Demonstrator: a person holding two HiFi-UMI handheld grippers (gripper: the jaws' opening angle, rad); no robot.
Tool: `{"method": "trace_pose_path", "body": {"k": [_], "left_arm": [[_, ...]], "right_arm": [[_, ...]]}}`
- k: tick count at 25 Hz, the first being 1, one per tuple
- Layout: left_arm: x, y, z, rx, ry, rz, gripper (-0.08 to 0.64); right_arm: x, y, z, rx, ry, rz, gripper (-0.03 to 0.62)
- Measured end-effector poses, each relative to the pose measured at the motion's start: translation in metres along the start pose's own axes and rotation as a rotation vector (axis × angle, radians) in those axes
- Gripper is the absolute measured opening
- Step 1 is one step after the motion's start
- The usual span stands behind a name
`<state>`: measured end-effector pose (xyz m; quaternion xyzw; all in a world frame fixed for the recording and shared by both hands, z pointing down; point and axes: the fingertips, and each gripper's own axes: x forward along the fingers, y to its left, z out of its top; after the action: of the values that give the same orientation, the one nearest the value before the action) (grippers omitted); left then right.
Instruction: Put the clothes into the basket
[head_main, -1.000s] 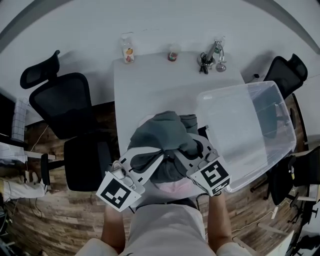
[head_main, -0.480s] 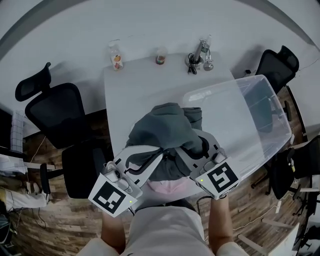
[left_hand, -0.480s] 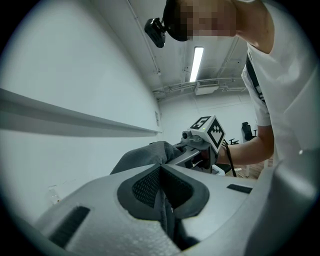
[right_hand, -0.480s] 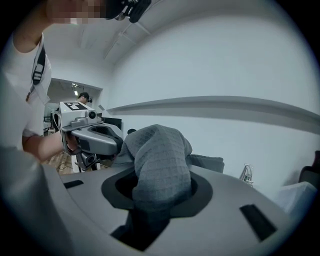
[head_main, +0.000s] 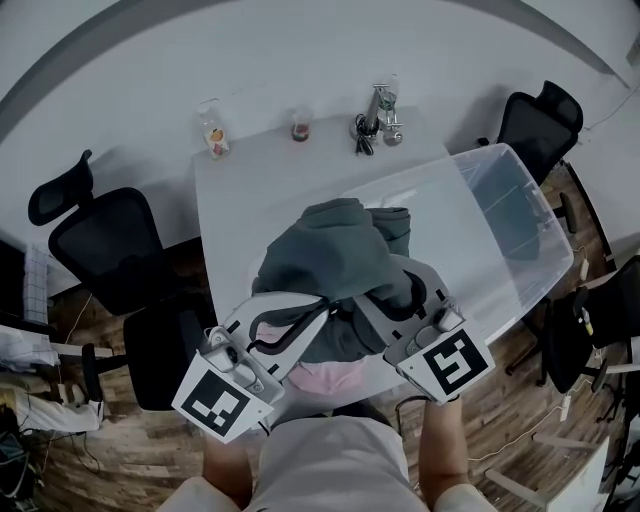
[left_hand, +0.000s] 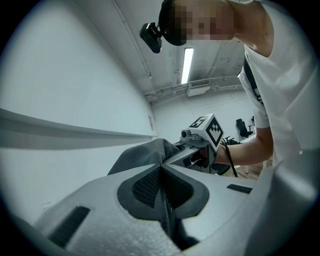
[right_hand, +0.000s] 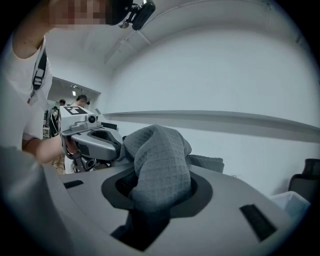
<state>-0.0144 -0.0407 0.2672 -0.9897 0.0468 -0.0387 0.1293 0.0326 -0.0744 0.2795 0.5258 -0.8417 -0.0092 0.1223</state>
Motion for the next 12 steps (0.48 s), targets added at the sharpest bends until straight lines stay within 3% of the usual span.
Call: {"method": "trace_pose_path", "body": {"k": [12], "left_arm": [[0.047, -0.016, 0.043, 0.092, -0.056, -0.058, 0.004]], "right_arm": [[-0.056, -0.05, 0.025, -0.026, -0.092, -0.092, 0.132]]}}
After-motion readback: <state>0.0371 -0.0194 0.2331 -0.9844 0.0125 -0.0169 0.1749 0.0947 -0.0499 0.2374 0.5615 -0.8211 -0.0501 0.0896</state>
